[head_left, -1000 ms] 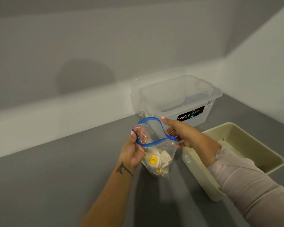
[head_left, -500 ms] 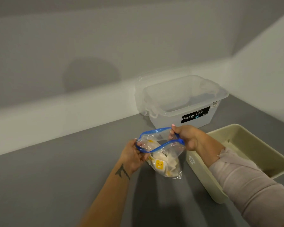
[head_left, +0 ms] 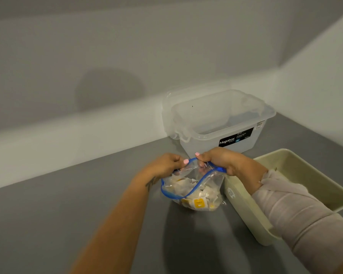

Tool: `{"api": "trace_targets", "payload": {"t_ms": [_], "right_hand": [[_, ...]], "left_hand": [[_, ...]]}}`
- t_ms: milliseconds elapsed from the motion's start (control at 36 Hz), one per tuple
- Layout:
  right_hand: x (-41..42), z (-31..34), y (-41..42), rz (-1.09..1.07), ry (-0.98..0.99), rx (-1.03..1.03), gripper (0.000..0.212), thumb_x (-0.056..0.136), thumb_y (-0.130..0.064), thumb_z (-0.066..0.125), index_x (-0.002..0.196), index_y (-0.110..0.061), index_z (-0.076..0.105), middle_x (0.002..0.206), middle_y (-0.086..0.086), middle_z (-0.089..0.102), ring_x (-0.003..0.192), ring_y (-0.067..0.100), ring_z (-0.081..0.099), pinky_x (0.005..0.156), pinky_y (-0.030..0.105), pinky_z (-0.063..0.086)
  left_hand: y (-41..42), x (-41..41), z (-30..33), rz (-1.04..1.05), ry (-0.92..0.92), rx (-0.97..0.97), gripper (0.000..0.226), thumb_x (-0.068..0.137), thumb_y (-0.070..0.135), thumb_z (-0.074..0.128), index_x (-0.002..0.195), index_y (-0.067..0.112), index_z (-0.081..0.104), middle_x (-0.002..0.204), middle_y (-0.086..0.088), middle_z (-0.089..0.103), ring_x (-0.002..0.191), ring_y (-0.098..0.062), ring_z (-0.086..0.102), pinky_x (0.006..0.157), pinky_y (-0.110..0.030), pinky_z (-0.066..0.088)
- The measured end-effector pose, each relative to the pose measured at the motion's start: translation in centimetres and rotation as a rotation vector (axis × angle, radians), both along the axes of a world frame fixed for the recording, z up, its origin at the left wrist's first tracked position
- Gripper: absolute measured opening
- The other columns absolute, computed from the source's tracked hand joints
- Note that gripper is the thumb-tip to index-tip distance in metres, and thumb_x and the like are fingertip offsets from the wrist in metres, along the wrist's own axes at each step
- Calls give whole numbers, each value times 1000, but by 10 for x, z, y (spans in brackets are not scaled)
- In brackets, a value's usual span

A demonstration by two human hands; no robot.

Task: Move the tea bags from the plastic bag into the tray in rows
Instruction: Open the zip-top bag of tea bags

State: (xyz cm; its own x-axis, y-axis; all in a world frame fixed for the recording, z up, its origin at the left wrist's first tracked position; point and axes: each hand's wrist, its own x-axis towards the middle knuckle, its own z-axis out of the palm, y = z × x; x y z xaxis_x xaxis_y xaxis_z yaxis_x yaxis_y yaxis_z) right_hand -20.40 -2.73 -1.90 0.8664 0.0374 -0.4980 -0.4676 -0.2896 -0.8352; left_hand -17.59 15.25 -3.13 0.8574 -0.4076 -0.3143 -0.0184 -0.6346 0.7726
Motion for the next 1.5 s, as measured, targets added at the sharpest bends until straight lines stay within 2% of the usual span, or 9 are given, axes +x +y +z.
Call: {"api": "trace_targets", "payload": {"t_ms": [139, 444, 639, 806, 889, 1028, 1111, 1278, 1500], "right_hand": [[2, 8, 3, 138, -131, -368, 38, 97, -39, 50, 92, -6, 69, 94, 9, 66, 93, 23, 58, 88, 30, 42], [-9, -12, 4, -189, -415, -680, 80, 60, -32, 86, 120, -13, 37, 120, 4, 40, 109, 22, 47, 85, 37, 48], [-20, -9, 5, -170, -334, -708, 27, 76, -26, 69, 88, -10, 51, 85, 4, 56, 81, 23, 56, 53, 25, 36], [-22, -14, 10, -143, -357, -706, 11, 88, -14, 55, 78, -9, 59, 86, 10, 67, 79, 23, 61, 67, 27, 44], [-21, -16, 11, -168, -371, -588, 14, 88, -13, 56, 78, -8, 63, 86, 10, 72, 77, 23, 66, 78, 34, 54], [-25, -15, 9, -236, -319, -345, 18, 94, -15, 56, 83, -6, 67, 78, 11, 69, 68, 23, 62, 74, 32, 53], [-28, -13, 6, -374, -207, -52, 25, 95, -6, 52, 72, -5, 59, 67, 13, 58, 55, 19, 51, 52, 23, 46], [-36, -12, 0, -394, 19, 336, 32, 101, -12, 43, 73, -6, 57, 64, 5, 53, 54, 18, 48, 49, 24, 43], [-37, -26, -4, -475, 162, 675, 27, 102, -15, 41, 82, -6, 58, 50, 3, 50, 37, 10, 43, 38, 15, 39]], "left_hand": [[-1, -1, -12, 222, 225, -317, 36, 100, 27, 41, 69, 14, 54, 59, 1, 50, 50, -8, 43, 49, -18, 36], [0, -12, -17, 409, 621, -698, 35, 97, 11, 27, 69, 11, 48, 52, 1, 45, 39, -10, 45, 43, -19, 46], [8, -14, -13, 299, 611, -437, 34, 93, 20, 29, 66, 16, 49, 56, 0, 53, 50, -13, 58, 60, -26, 52], [-15, -20, 14, 245, 180, -45, 28, 97, 34, 44, 79, 15, 53, 70, -2, 53, 62, -14, 51, 57, -25, 47], [-26, -14, 17, 38, -166, 134, 29, 95, 42, 48, 91, 15, 56, 85, -4, 52, 78, -17, 47, 65, -25, 36], [-36, -7, 10, -83, -217, 225, 30, 95, 34, 52, 87, 6, 60, 69, -2, 47, 64, -13, 42, 58, -24, 31], [-33, -7, 5, -7, 45, -65, 27, 97, 27, 51, 87, 6, 64, 75, 0, 59, 65, -10, 47, 63, -22, 38], [-22, -9, -8, 207, 572, -518, 27, 97, 22, 49, 82, 9, 67, 70, 2, 72, 58, -8, 61, 58, -22, 48], [-19, -15, -23, 393, 887, -885, 28, 91, 19, 50, 70, 5, 62, 58, -3, 62, 36, -5, 43, 40, -14, 36]]}}
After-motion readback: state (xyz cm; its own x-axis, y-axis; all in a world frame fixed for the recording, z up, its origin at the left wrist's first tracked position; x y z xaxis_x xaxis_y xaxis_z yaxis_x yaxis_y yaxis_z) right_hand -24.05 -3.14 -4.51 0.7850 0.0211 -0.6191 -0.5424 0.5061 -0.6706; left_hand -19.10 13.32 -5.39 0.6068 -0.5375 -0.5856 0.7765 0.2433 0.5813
